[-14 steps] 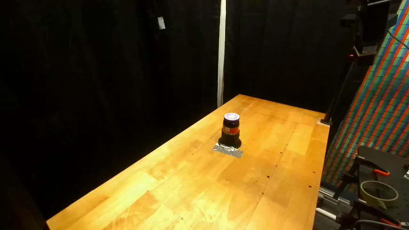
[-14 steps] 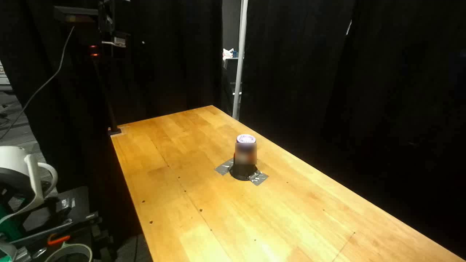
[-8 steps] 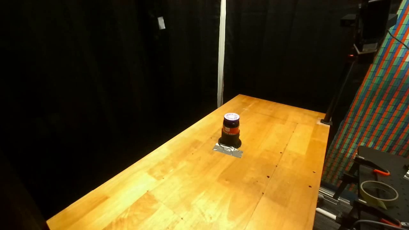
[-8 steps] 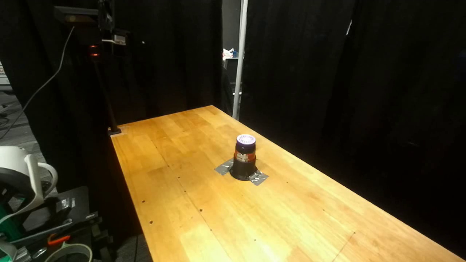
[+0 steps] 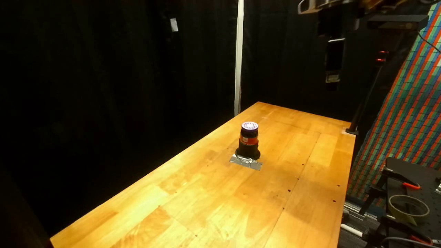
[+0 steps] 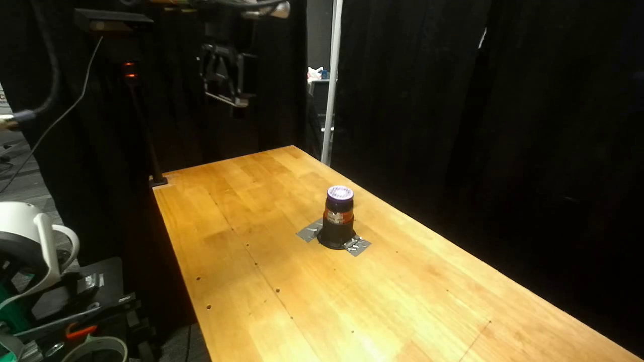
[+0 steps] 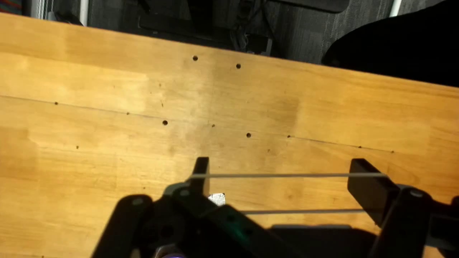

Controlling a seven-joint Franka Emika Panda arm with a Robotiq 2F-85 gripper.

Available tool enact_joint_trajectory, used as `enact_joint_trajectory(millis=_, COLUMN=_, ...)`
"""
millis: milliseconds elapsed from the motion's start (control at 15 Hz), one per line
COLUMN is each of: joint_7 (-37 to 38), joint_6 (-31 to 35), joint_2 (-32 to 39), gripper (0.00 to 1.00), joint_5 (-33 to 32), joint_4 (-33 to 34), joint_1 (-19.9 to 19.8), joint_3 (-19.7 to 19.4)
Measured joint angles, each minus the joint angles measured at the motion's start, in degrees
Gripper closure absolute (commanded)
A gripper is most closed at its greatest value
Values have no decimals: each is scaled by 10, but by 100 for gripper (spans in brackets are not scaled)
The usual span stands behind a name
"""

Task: Put the rubber band on the cup

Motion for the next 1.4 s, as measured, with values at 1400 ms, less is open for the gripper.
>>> enact_joint_trajectory(millis=1400, joint_7=-77, joint_6=63, joint_2=513, gripper=0, joint_5=-84, joint_4=434, joint_1=-8, joint_3=-53)
